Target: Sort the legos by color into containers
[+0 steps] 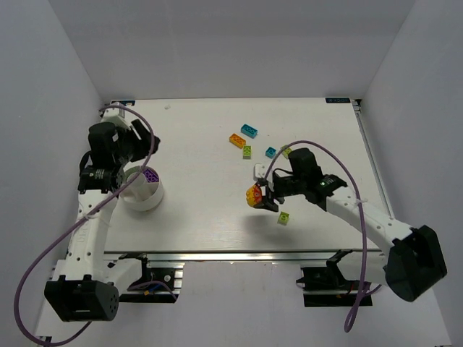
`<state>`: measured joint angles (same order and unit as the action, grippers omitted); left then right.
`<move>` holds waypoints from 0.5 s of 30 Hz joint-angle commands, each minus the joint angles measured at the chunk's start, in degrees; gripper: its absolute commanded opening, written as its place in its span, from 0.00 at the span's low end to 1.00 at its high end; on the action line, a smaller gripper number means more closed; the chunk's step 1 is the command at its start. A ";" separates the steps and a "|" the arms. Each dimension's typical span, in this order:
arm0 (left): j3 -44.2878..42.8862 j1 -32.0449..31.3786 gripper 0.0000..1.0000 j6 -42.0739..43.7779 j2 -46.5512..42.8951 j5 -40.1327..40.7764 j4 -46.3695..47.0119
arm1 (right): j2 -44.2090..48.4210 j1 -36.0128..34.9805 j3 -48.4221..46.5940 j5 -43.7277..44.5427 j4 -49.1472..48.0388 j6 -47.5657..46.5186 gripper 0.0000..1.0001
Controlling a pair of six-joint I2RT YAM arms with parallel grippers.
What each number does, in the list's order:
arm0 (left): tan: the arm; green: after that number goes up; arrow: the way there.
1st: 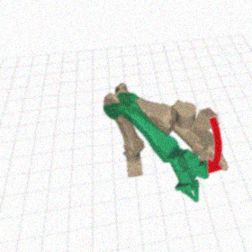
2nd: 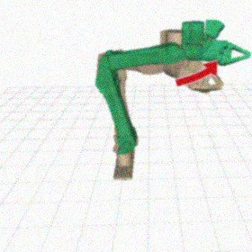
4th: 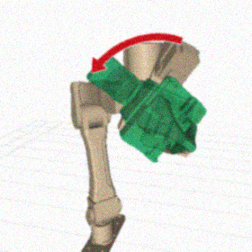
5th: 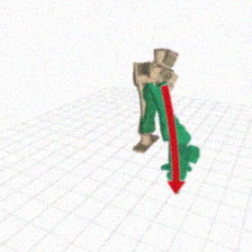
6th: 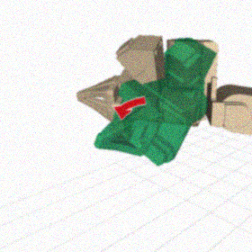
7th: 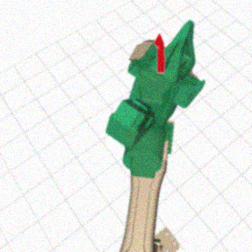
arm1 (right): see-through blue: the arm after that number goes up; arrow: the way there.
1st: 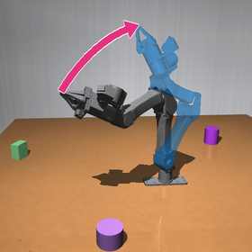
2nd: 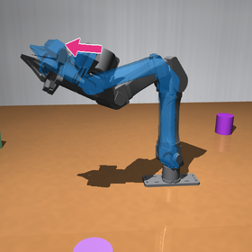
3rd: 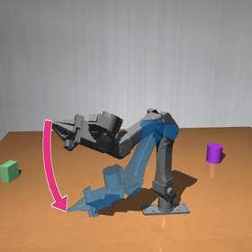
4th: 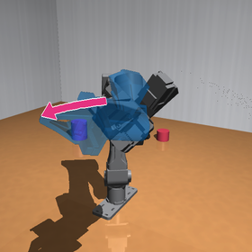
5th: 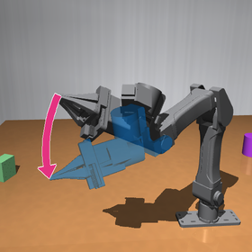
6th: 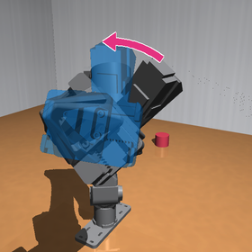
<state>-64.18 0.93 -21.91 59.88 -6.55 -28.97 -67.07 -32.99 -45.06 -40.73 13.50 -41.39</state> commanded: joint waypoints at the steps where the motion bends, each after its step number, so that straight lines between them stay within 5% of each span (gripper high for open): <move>1: 4.06 -0.40 0.72 1.86 -2.21 -19.02 1.81 | -6.20 -4.16 -6.60 0.73 -1.72 0.60 0.00; 6: 5.91 -0.40 0.86 3.72 -12.13 -14.12 0.15 | -18.69 -11.56 -22.42 8.29 -0.40 3.58 0.00; 15: 11.26 0.91 0.87 0.12 -17.51 -10.07 -1.18 | -38.03 -19.12 -42.99 11.29 -9.09 21.67 0.00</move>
<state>-55.31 0.82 -20.03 43.20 -17.98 -30.22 -102.59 -52.10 -82.32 -30.17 9.17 -28.95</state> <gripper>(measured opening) 0.867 0.703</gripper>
